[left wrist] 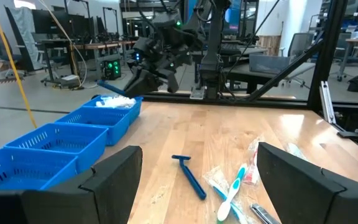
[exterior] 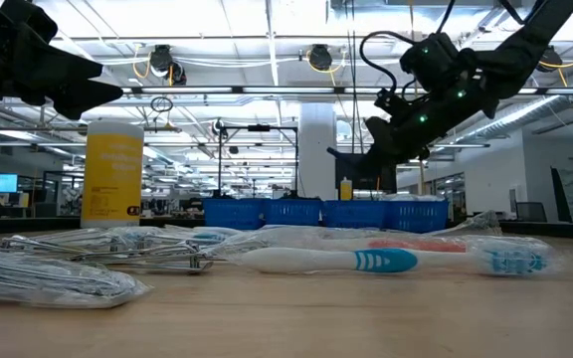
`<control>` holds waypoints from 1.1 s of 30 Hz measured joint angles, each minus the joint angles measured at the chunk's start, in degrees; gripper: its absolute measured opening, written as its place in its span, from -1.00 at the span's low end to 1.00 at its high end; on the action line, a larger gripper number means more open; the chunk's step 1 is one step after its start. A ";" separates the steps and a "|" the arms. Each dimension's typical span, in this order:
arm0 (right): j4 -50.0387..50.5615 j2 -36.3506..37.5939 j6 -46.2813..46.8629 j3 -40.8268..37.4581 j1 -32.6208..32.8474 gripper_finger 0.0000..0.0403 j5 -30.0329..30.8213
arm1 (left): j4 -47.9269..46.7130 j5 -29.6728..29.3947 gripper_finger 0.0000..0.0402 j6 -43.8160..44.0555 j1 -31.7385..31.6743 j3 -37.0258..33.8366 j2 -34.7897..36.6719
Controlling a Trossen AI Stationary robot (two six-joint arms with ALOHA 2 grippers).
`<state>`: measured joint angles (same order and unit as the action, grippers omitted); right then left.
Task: Pick & Place Travel size toiletries
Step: Put the blue razor into the middle right blue basket
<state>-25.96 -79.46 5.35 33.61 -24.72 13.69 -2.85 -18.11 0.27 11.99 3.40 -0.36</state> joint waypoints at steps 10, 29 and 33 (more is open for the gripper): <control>-3.32 -1.79 -0.01 0.04 -3.09 -0.89 2.93 | 0.00 0.00 0.54 0.00 -0.01 0.00 0.00; -12.87 -10.99 -1.49 0.09 -6.83 -0.73 1.16 | 0.00 0.00 0.54 -0.02 0.00 -0.02 0.00; -12.84 -10.99 -1.03 0.09 -6.81 -0.58 1.19 | 0.00 0.00 0.54 0.00 -0.01 -0.01 0.00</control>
<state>-38.81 -90.45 4.32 33.69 -31.53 14.87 -2.85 -18.11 0.27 11.98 3.39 -0.36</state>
